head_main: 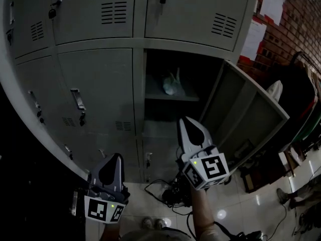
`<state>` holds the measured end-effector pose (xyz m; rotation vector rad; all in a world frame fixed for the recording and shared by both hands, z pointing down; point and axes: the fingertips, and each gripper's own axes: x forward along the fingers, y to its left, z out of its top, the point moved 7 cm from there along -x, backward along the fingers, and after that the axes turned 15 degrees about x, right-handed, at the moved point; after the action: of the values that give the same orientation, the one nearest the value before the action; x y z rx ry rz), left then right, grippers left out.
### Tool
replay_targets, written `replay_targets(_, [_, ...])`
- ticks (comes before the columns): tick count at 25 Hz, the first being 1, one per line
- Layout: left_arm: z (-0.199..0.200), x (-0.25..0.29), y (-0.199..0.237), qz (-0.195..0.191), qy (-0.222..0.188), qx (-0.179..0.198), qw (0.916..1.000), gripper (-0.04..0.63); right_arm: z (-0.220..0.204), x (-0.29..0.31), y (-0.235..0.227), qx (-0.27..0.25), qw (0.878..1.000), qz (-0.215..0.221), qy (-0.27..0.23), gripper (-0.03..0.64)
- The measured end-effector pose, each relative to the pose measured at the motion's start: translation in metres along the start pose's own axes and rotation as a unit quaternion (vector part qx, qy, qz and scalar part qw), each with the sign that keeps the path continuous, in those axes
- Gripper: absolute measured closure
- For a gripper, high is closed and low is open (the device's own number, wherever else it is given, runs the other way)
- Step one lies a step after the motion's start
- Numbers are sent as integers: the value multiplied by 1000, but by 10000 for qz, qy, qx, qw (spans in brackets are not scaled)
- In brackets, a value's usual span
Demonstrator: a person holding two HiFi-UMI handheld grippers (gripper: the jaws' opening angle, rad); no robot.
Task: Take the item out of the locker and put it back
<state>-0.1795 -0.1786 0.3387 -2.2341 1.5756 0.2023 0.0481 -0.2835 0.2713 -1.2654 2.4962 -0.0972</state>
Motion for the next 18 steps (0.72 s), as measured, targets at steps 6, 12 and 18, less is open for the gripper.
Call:
replay_targets(6, [0,-26,-16,-369,18,-227,9991,589,-38,-80,51,238,9992,-88,295,615])
replay_targets(12, [21,-79,-53,-552,79,-267,9981,589,-64,-179,99,542,9968,-277,516,615])
replay_targets(18, [48,-146,-111,-569,56,-387,9976,589,-45,-264,135,596,9977,-88,306,615])
